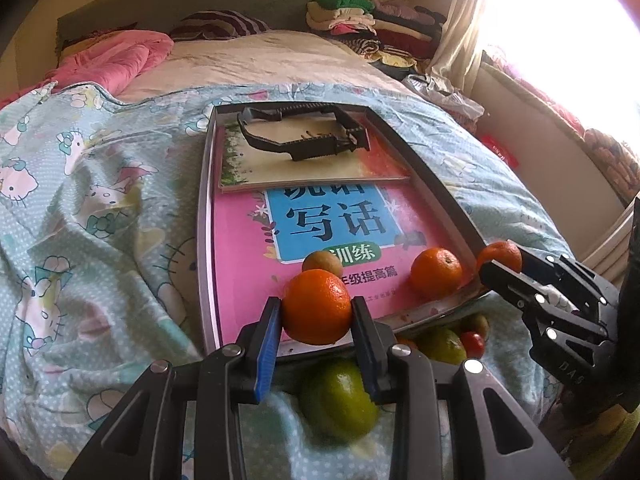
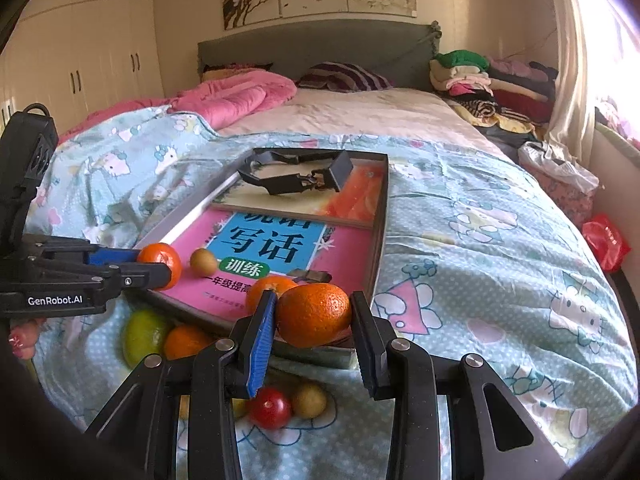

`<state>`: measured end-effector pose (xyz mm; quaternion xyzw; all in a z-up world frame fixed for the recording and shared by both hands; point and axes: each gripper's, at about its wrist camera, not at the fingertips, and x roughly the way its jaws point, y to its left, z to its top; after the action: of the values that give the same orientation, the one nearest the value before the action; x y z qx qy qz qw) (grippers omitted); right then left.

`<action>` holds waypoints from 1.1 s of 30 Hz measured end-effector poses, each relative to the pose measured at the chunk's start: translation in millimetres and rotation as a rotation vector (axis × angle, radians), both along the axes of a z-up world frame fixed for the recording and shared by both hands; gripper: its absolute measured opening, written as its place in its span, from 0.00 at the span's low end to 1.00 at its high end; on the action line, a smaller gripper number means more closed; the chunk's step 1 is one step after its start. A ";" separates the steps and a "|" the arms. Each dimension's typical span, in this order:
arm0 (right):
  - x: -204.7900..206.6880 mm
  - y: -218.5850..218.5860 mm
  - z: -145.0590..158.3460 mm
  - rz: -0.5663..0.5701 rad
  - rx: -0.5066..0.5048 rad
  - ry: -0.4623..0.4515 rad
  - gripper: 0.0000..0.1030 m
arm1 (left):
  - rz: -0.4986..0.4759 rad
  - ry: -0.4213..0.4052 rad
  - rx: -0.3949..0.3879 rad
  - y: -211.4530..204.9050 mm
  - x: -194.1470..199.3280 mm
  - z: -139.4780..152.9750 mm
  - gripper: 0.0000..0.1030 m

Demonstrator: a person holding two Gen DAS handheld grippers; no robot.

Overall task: Organize fruits
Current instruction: 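Lift both held oranges and carry them over the tray, then lower both oranges onto the pink book and open both tools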

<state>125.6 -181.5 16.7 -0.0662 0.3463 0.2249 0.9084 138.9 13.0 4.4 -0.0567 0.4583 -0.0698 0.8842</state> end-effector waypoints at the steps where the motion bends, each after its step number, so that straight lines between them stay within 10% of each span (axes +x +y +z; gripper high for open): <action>1: 0.9 1.0 -1.0 0.000 -0.005 0.000 0.37 | 0.000 0.002 0.001 0.0 1.1 -1.5 0.34; 33: 12.7 7.4 -13.7 -0.010 -0.035 0.025 0.38 | 0.023 -0.004 0.090 -6.8 8.9 -12.7 0.34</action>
<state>138.3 -174.1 3.0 -0.0775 0.3620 0.2149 0.9038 147.8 6.2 -8.3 -0.0219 0.4586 -0.0391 0.8875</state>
